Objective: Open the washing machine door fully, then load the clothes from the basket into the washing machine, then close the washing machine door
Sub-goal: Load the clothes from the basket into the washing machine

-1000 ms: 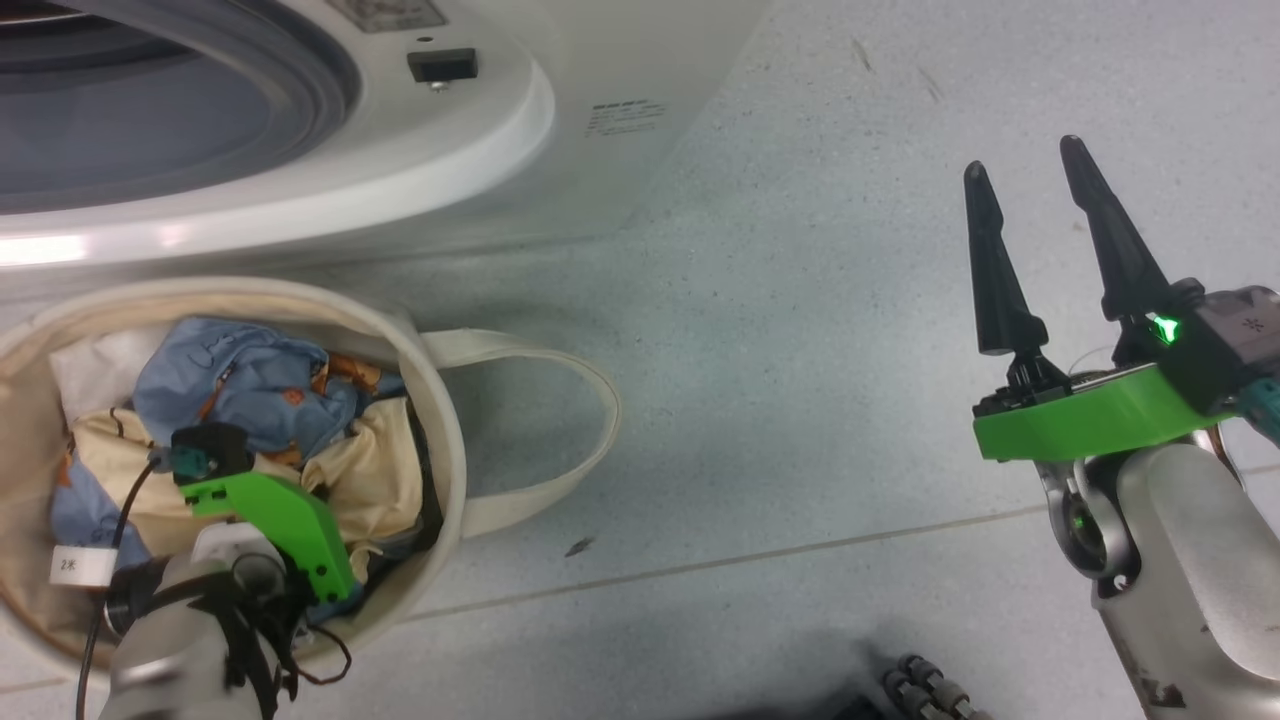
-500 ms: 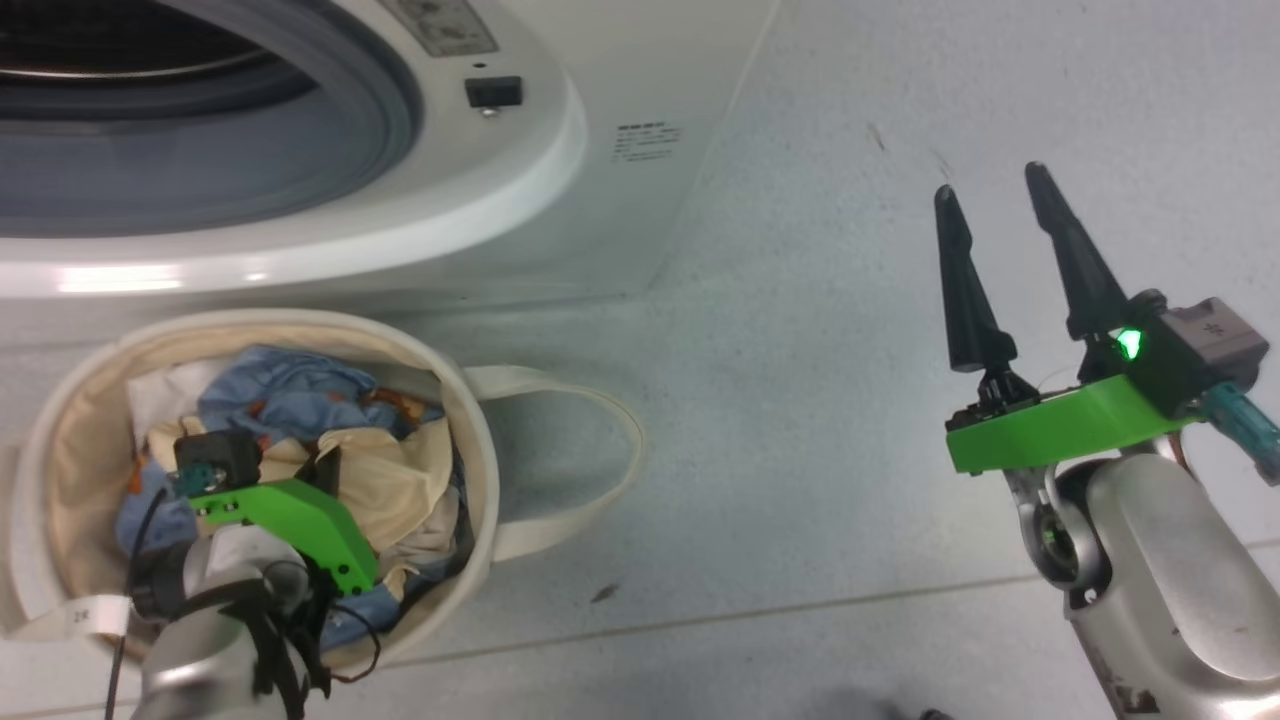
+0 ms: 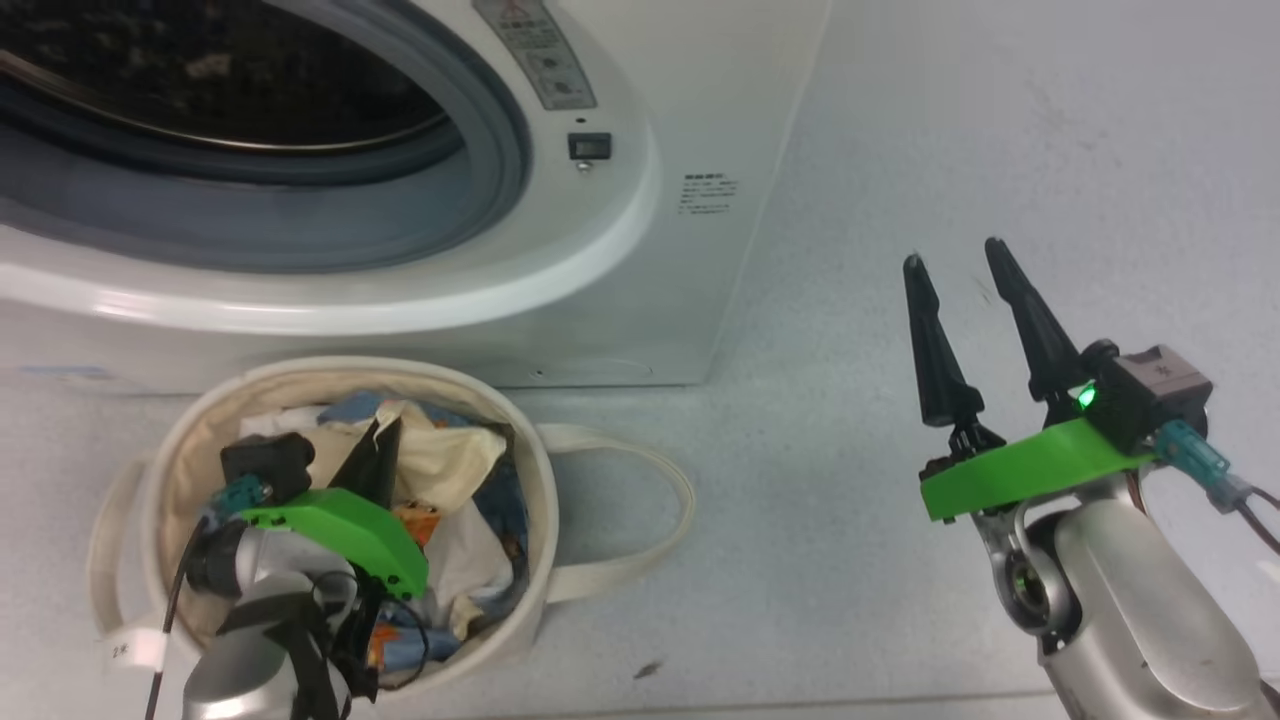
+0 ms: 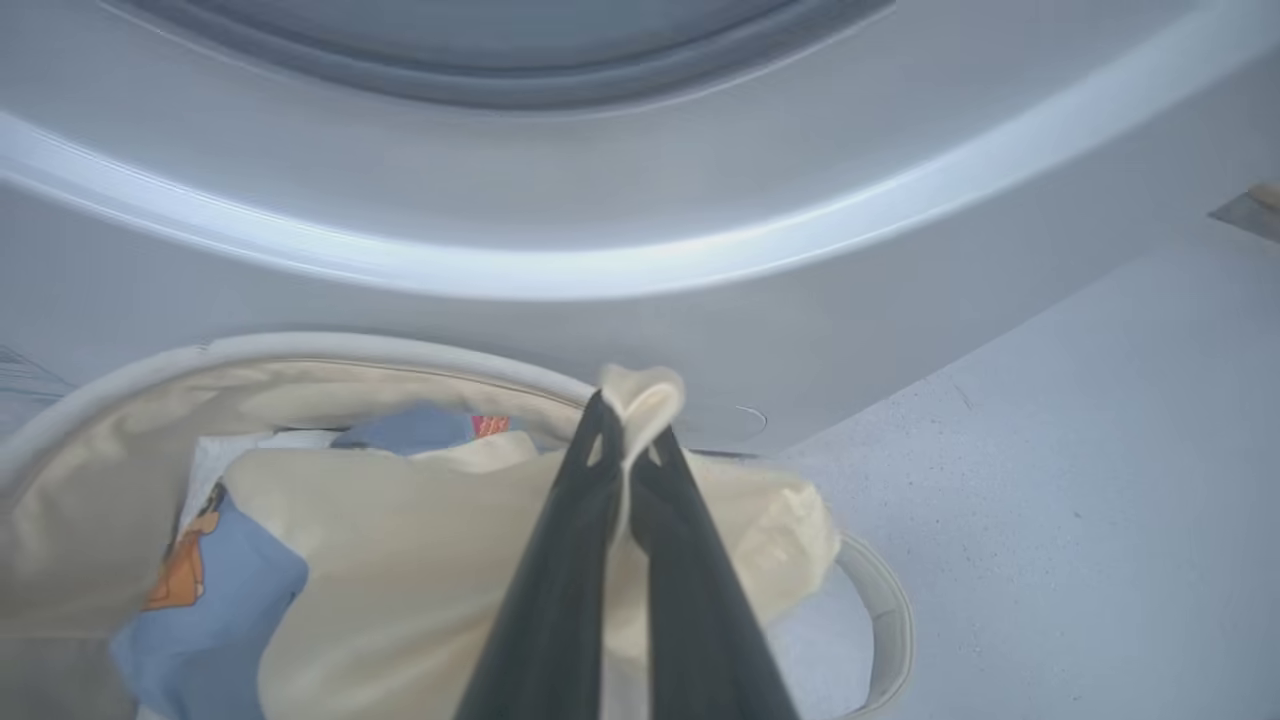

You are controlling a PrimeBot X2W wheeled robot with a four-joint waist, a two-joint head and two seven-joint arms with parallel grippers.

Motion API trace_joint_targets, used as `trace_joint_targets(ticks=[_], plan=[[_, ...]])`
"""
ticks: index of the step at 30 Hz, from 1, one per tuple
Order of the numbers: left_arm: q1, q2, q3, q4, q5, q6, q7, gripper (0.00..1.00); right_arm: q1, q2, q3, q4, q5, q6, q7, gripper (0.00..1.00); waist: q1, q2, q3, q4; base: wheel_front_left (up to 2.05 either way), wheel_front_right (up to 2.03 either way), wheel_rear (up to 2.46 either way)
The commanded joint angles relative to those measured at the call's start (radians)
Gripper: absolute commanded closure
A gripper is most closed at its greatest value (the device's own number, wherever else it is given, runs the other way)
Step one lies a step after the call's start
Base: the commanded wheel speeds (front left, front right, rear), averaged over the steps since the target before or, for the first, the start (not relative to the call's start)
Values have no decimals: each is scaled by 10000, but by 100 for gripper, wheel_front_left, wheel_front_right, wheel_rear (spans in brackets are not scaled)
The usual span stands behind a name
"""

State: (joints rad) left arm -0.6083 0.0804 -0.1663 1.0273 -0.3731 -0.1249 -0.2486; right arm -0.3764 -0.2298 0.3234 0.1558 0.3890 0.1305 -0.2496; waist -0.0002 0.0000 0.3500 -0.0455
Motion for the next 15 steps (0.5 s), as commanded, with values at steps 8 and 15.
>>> trace_joint_targets(ticks=[8, 15], plan=[[1271, 570, 309, -2993, -46, -56, -130, 100, 581, 197, 215, -24, 268, 2, -122, 0, 2, 0, -1372, 481, 0, 0, 0], [2174, 666, 299, -4885, 17, -57, -131, 100, 1167, 295, 202, 181, 492, 2, -122, 0, 2, 0, -2574, 707, 0, 0, 0]])
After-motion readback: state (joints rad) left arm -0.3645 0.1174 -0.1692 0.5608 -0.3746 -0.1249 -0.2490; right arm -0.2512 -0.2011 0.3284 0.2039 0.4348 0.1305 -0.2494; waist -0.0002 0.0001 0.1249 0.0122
